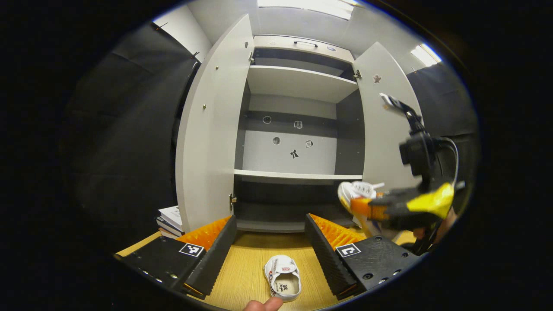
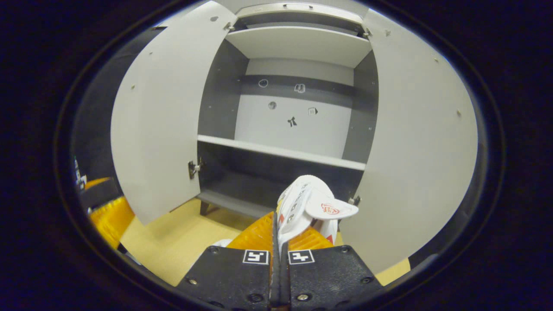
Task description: Grab one shoe with the right hand and put it into the shoe cabinet, grab the other shoe with the left hand and put it into the shoe cabinet; then close the right door with the right hand and the left door with the left hand.
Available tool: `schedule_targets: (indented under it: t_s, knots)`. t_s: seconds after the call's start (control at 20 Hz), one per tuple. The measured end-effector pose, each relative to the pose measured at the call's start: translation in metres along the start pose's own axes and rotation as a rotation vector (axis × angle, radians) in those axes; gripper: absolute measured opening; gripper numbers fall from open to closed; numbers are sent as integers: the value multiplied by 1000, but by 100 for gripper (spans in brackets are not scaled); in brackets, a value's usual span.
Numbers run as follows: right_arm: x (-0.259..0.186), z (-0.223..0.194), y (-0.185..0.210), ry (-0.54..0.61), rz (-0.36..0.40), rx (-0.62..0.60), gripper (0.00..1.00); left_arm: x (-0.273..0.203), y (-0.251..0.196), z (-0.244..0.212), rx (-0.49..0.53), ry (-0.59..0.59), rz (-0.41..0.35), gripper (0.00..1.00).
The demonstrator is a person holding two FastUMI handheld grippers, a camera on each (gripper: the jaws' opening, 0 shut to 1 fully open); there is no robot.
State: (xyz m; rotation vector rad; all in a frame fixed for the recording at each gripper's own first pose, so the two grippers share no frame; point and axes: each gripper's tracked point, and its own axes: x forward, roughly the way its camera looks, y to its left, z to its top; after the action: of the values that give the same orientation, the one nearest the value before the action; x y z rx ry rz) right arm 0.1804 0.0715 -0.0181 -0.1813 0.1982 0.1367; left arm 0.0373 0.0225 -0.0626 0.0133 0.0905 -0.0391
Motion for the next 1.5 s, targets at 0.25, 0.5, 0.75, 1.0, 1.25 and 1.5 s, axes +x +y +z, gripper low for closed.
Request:
schedule_targets:
  t_s: [0.25, 0.5, 0.75, 1.0, 1.25, 1.5]
  knots:
    - [51, 85, -30, -8, -41, 22, 3, -7, 1, 2, 18, -12, 2, 95]
    - [121, 116, -46, 82, -59, 6, 4, -13, 10, 2, 16, -12, 12, 95]
    - [183, 110, -47, 238, -60, -22, 4, -14, 21, -3, 23, 6, 28, 95]
    - [220, 101, -60, 364, -96, -46, 4, -14, 33, -4, 38, 9, 46, 95]
    - [227, 93, -59, 409, -104, -67, 12, -8, 36, -10, 40, 27, 47, 95]
    - [216, 101, -46, 401, -82, -74, 45, -1, 34, -11, 37, 23, 40, 95]
